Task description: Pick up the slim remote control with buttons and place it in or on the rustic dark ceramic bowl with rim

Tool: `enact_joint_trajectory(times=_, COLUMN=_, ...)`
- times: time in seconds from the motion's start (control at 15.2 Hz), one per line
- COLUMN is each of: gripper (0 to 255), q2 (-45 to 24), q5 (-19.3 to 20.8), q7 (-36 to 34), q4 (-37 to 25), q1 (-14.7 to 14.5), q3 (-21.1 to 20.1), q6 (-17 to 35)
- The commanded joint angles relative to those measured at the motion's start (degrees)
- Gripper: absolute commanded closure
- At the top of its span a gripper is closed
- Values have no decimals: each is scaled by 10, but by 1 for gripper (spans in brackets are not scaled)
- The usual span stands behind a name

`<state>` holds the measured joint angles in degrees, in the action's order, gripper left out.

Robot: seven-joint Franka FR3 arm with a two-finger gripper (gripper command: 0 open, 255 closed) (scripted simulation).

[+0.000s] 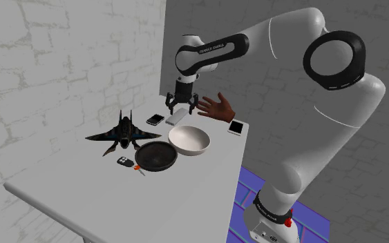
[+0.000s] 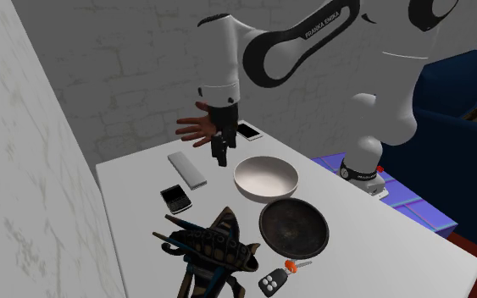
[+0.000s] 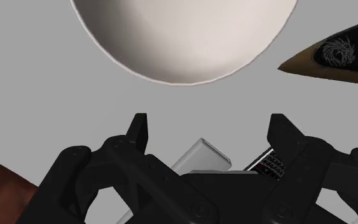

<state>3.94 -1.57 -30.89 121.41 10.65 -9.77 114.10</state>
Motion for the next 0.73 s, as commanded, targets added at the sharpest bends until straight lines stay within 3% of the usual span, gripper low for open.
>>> enact_joint_trajectory(times=0.0, gripper=0, q2=-42, q5=10, q7=-34, q4=-36, q1=8, q3=5, q6=11)
enact_joint_trajectory(times=0.66, gripper=0, q2=-210, q5=40, q7=-178, q4=-183, q1=32, q3=50, q6=51)
